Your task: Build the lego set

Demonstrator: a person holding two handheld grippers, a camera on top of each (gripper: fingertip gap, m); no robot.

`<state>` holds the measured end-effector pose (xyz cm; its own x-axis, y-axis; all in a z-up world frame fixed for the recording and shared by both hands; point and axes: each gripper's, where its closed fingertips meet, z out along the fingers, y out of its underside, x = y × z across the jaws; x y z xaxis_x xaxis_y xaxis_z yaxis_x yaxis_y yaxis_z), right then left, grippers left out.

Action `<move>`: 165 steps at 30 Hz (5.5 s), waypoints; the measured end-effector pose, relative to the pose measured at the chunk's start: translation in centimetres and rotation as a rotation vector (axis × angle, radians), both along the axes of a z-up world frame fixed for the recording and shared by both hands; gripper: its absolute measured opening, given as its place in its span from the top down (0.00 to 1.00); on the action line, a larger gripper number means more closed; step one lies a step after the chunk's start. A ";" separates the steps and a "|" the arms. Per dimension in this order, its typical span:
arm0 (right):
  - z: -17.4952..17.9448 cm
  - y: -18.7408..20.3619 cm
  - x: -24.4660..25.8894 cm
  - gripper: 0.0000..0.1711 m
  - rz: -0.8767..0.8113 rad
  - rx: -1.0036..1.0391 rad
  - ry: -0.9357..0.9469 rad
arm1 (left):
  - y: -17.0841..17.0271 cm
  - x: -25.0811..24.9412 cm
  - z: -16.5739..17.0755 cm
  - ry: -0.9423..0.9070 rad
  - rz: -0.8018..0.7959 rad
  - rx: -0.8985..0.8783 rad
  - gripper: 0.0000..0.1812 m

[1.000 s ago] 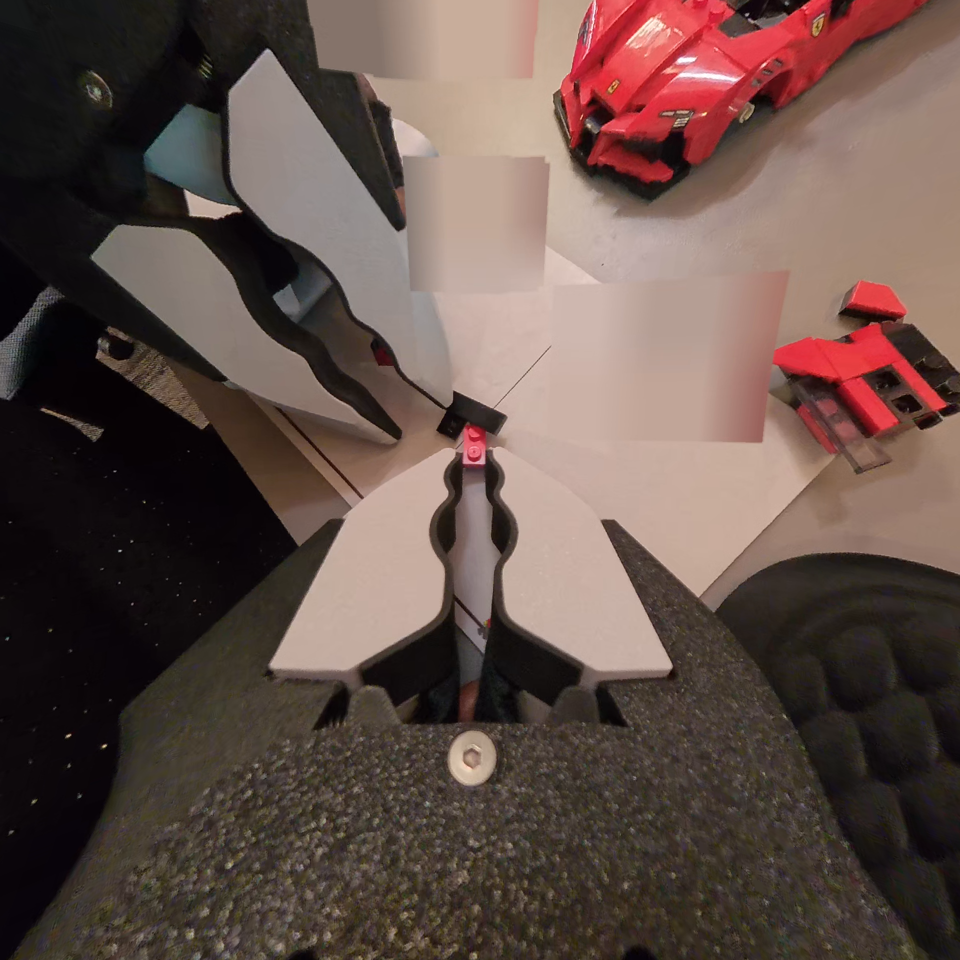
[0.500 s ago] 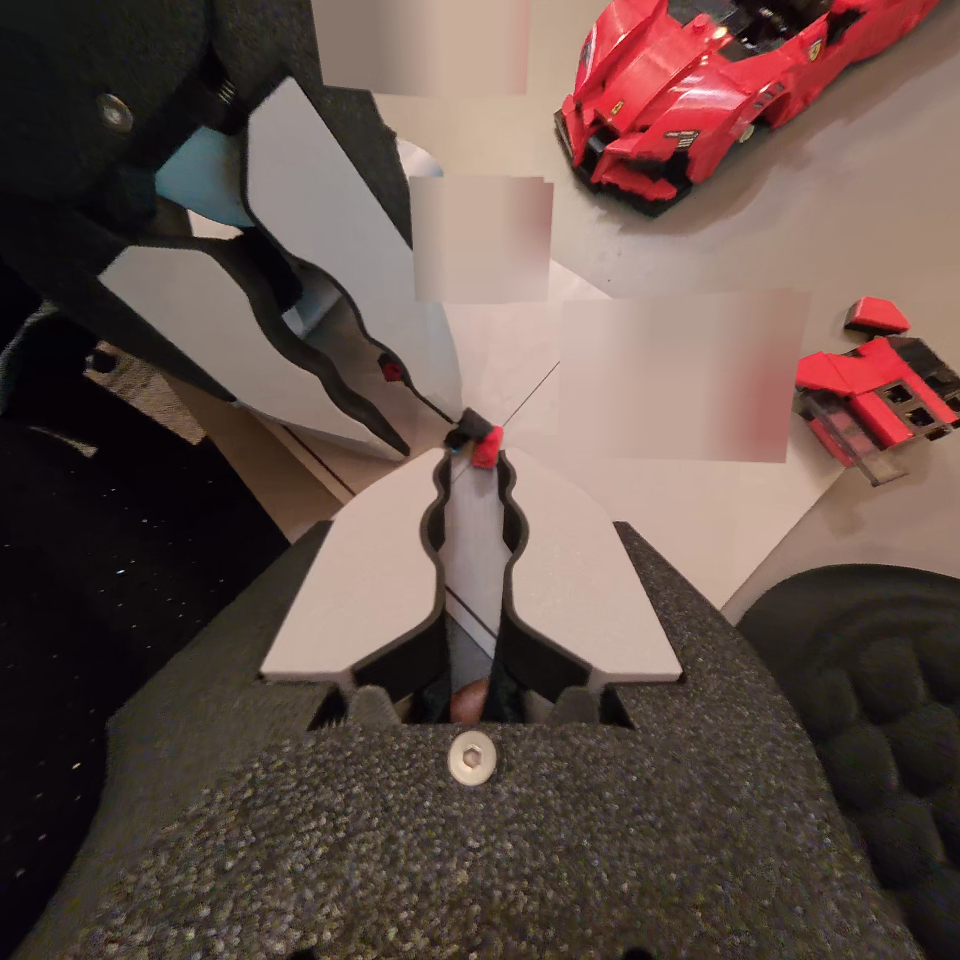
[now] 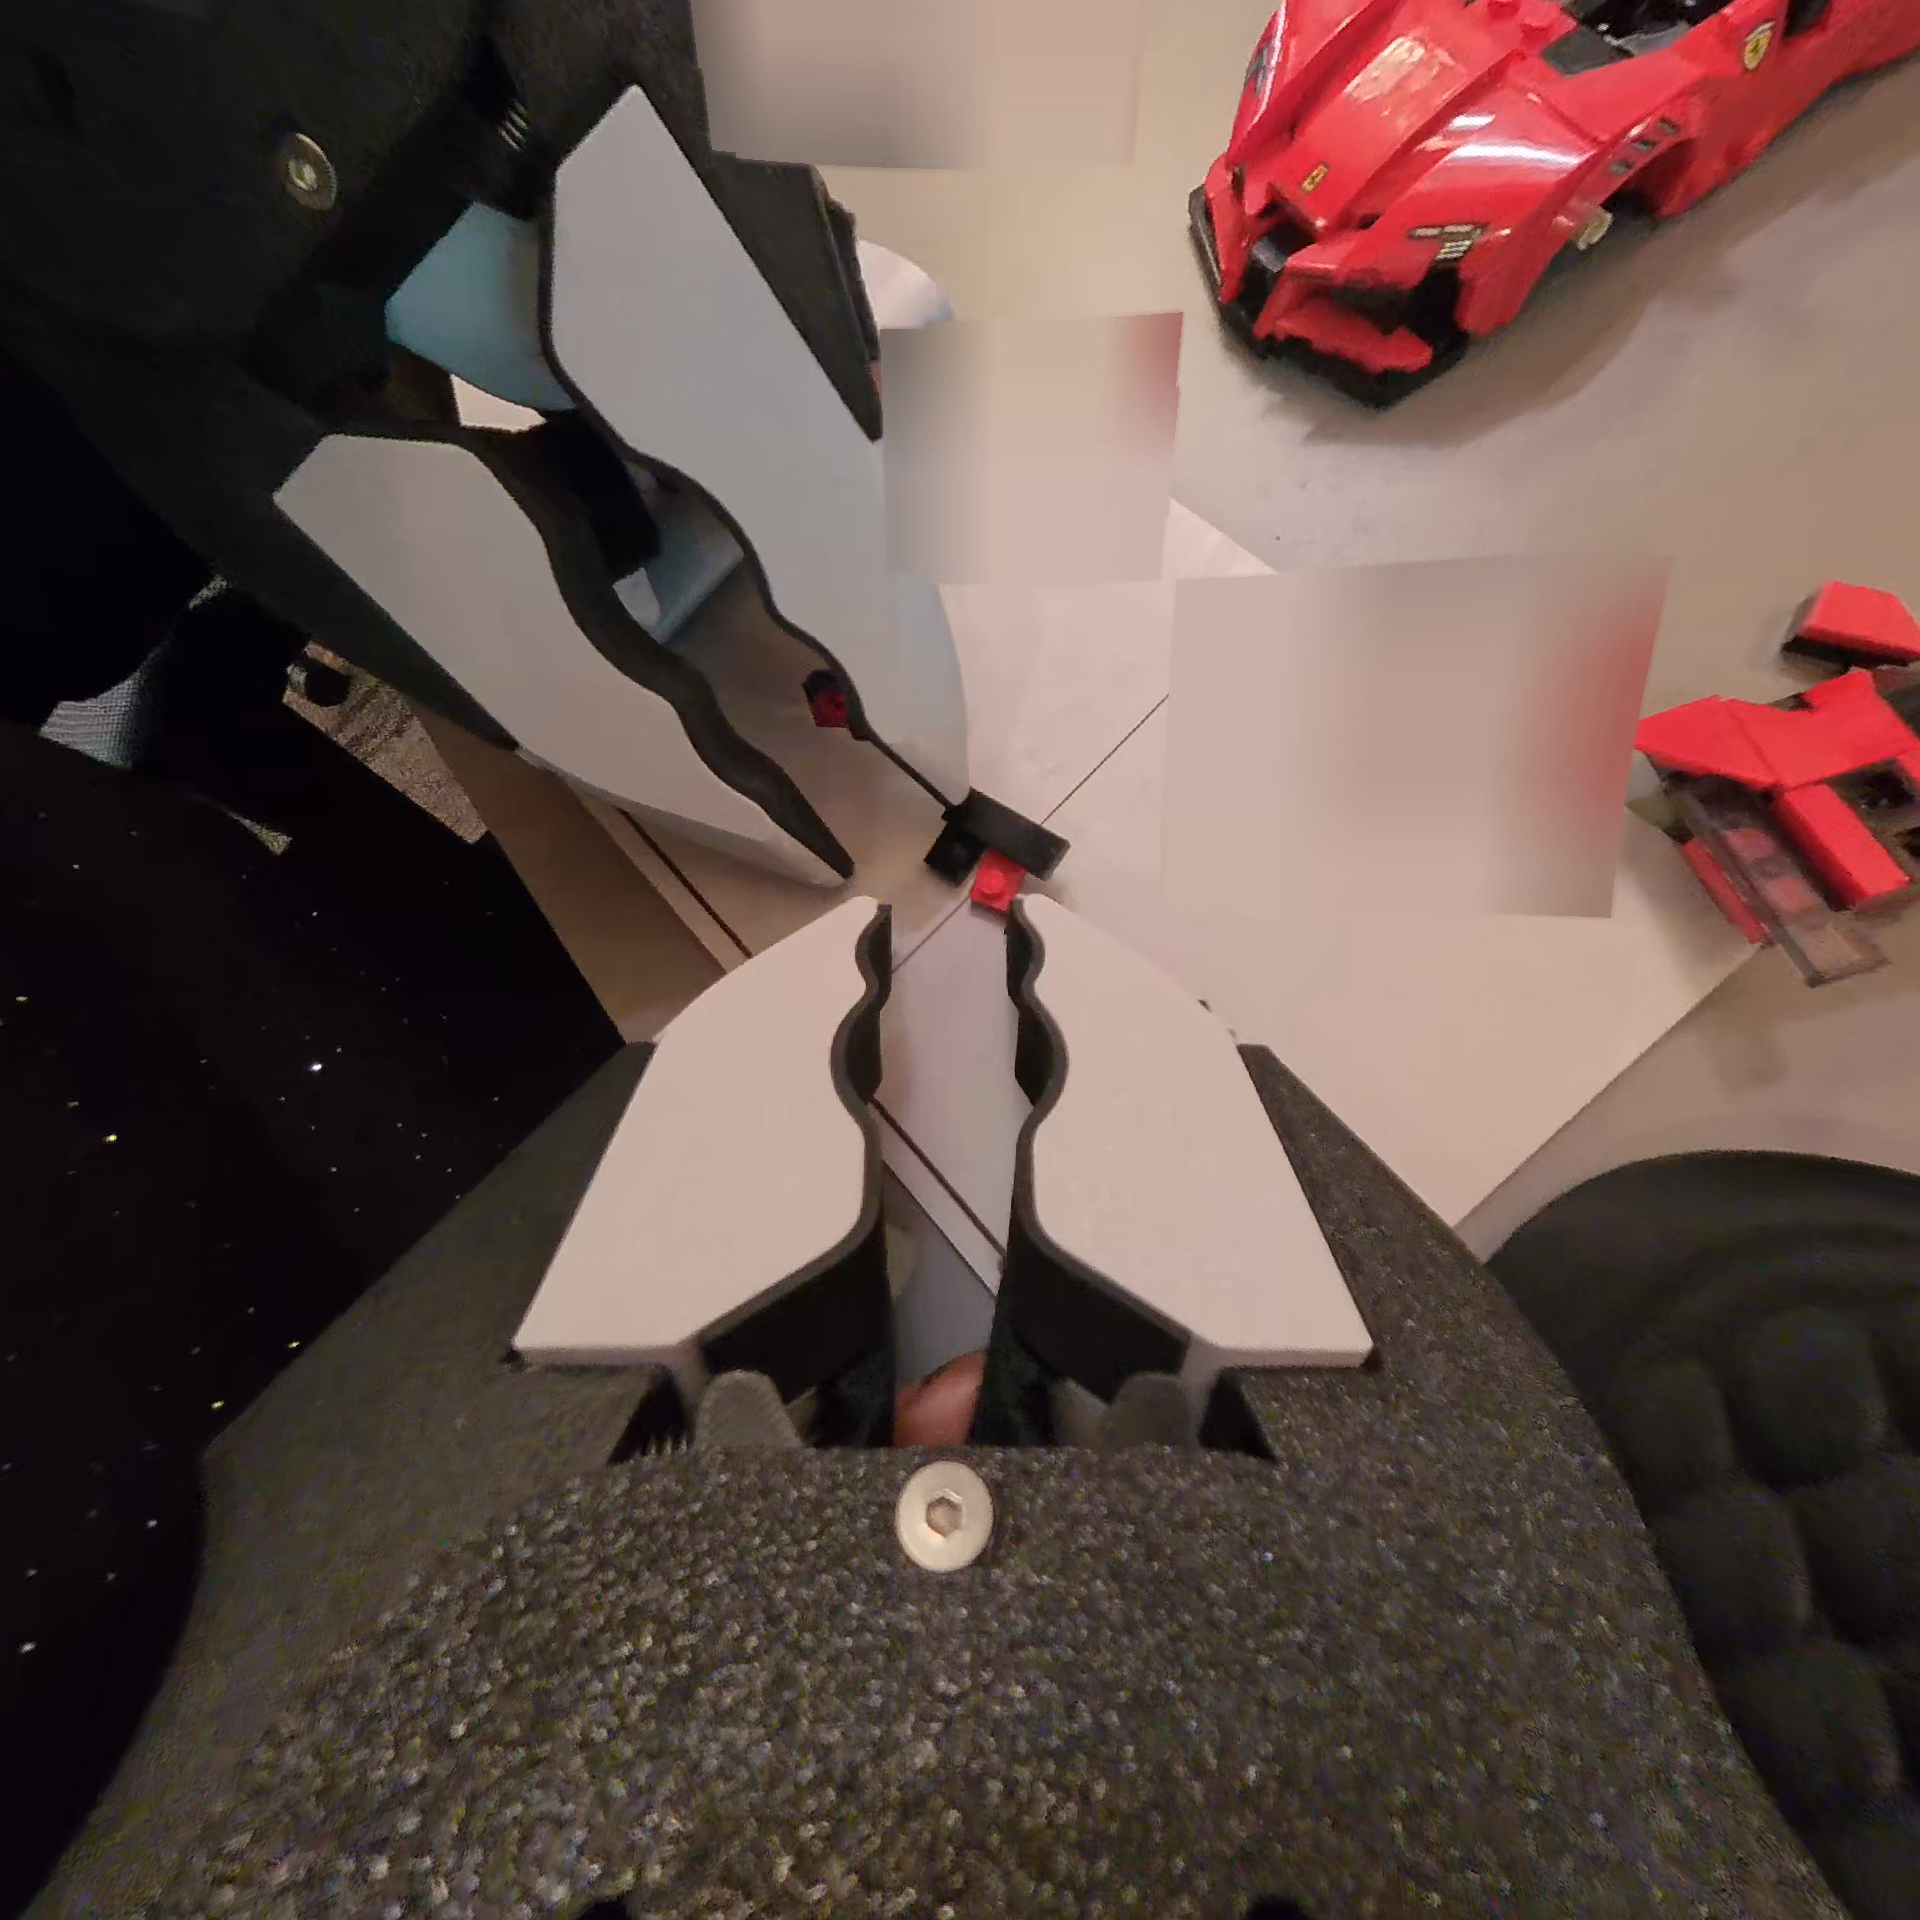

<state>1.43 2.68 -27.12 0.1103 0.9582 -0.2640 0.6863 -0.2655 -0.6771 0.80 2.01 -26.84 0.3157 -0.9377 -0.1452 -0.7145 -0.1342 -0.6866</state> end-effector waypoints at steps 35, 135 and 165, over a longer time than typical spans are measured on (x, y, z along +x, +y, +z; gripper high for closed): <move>0.7 1.7 -1.0 1.00 0.453 0.232 -0.207 | 1.5 -0.6 0.1 -0.025 0.104 0.013 0.95; -0.1 1.4 -0.3 1.00 0.634 0.216 -0.511 | -1.3 -4.3 4.2 -0.171 0.259 0.091 0.96; -0.4 1.8 0.7 0.92 0.585 0.266 -0.138 | 1.8 0.6 -0.5 -0.050 0.126 -0.078 0.95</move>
